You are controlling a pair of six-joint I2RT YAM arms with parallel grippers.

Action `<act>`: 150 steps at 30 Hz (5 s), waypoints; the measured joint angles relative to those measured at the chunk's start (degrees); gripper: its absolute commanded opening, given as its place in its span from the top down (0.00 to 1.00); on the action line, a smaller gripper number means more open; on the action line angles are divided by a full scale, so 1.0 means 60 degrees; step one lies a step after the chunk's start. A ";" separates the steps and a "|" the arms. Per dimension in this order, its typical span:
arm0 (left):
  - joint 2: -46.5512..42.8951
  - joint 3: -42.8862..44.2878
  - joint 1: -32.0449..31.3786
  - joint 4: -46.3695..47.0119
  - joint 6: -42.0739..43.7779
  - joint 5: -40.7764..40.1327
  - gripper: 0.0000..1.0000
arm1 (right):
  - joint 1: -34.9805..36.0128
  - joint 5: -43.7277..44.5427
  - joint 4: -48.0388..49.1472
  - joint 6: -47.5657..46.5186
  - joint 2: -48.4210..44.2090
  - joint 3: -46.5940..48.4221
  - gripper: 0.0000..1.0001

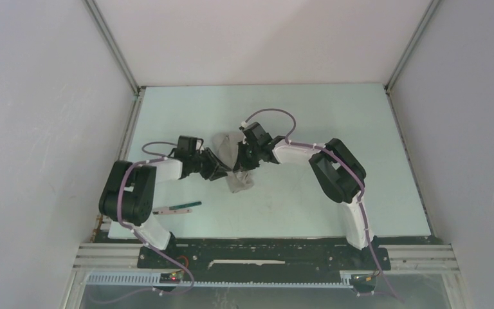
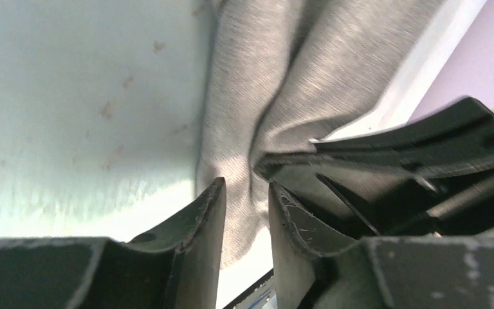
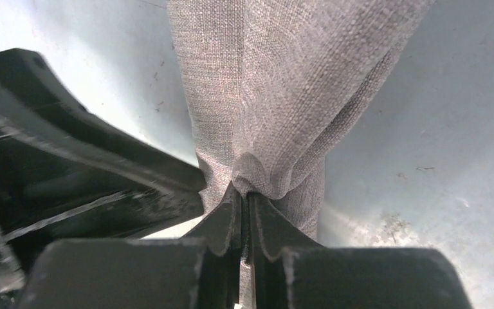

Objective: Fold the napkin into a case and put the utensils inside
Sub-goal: Fold the 2/3-rectangle-folded napkin at the center of the board.

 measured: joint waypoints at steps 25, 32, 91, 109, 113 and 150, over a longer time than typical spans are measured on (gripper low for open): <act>0.3136 0.3646 0.0208 -0.0306 -0.0055 0.1257 0.94 | -0.0080 -0.0466 0.1005 0.0554 -0.0113 -0.0554 0.55; 0.3184 0.3606 0.0331 -0.0219 -0.0058 0.1410 0.95 | -0.0157 -0.0226 0.0455 0.0474 -0.0809 -0.0688 0.33; 0.3151 0.3315 0.0415 0.0244 -0.0229 0.1559 0.96 | -0.2728 -0.4488 0.2262 0.1606 0.2313 0.1931 0.35; 0.3151 0.3315 0.0415 0.0255 -0.0291 0.1563 0.96 | -0.2619 -0.3723 0.5421 0.5384 0.1891 -0.0131 0.23; 0.3151 0.3315 0.0415 0.0259 -0.0291 0.1563 0.96 | -0.2408 -0.2871 0.4156 0.5067 0.1814 0.0503 0.28; 0.3151 0.3260 0.0423 0.0379 -0.0306 0.1588 0.95 | -0.0925 0.2688 -0.3912 0.0860 0.3202 0.6284 0.72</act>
